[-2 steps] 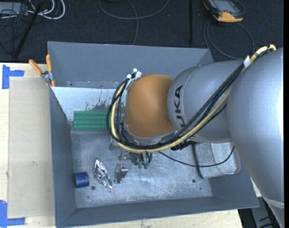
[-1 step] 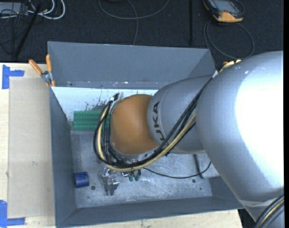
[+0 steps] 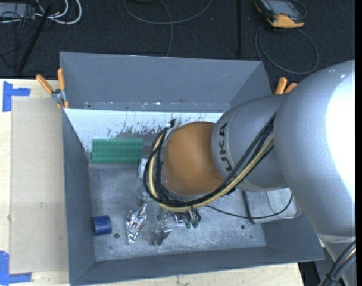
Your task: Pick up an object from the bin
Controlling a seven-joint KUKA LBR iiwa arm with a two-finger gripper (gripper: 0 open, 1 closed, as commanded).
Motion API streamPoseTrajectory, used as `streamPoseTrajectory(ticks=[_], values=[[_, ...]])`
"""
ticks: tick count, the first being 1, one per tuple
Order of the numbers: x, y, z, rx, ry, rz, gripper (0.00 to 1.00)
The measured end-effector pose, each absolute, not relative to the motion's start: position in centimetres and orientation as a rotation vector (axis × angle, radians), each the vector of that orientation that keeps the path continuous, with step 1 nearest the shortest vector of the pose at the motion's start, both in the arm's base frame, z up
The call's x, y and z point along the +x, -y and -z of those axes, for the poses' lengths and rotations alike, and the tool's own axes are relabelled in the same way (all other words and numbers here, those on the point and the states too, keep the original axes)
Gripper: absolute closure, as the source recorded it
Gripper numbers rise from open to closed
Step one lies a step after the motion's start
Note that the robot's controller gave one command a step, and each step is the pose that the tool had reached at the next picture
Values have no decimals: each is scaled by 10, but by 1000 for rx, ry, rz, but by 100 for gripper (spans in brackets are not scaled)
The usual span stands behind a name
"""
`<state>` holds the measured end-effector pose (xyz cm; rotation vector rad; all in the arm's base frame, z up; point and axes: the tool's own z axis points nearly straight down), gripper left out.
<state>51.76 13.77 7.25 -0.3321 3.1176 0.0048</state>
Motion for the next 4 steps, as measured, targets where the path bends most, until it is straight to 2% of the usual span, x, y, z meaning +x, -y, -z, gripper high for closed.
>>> streamPoseTrajectory(ticks=[1, 2, 3, 4], values=[[554, -166, -73, -349, -3119, -2, 0], [552, -165, -74, -344, -3119, -5, 100], [553, -164, -73, -342, -3119, -3, 0], [500, -222, -71, -855, -3021, -4, 0]])
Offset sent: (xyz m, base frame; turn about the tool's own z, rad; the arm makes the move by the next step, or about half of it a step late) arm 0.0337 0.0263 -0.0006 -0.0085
